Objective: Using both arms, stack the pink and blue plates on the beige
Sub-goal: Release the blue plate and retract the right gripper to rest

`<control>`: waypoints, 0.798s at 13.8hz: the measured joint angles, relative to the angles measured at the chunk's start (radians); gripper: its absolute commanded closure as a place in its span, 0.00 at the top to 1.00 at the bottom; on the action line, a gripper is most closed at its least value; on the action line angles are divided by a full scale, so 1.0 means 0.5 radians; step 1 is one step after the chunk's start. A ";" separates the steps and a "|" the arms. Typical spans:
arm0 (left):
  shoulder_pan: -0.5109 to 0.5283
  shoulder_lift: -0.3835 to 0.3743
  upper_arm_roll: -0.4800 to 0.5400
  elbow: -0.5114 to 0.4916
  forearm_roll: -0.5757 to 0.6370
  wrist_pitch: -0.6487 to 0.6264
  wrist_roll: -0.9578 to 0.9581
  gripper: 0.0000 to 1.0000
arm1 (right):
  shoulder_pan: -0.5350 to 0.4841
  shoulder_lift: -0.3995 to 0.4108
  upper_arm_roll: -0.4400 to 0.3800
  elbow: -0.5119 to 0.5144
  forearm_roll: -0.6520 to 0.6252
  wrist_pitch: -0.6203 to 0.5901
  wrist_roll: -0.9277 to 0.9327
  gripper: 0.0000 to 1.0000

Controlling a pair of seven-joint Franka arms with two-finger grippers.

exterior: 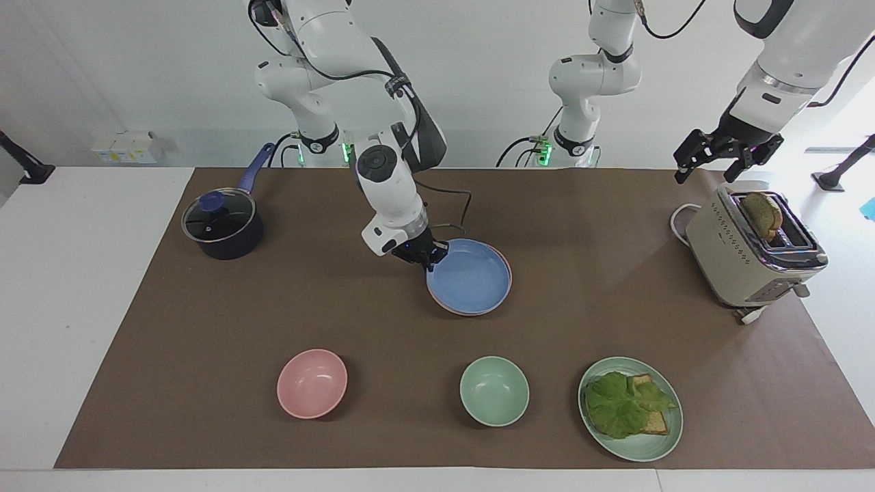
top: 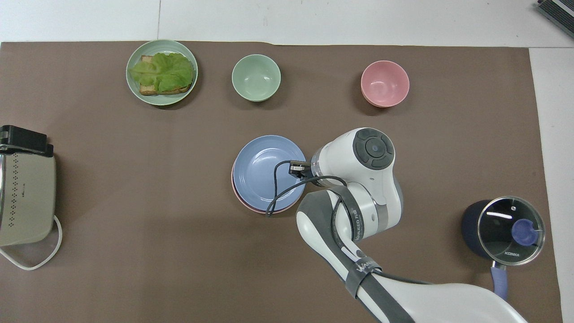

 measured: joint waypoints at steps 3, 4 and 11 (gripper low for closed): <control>0.000 0.000 0.000 0.000 0.000 0.000 0.000 1.00 | 0.004 0.021 0.000 -0.002 0.000 0.033 0.000 1.00; 0.000 0.000 0.000 0.000 0.000 0.000 0.000 1.00 | 0.011 0.021 0.000 0.000 0.000 0.033 0.000 1.00; 0.000 0.000 0.000 0.000 0.000 0.000 0.000 1.00 | -0.211 -0.243 -0.043 0.101 -0.539 -0.224 -0.014 1.00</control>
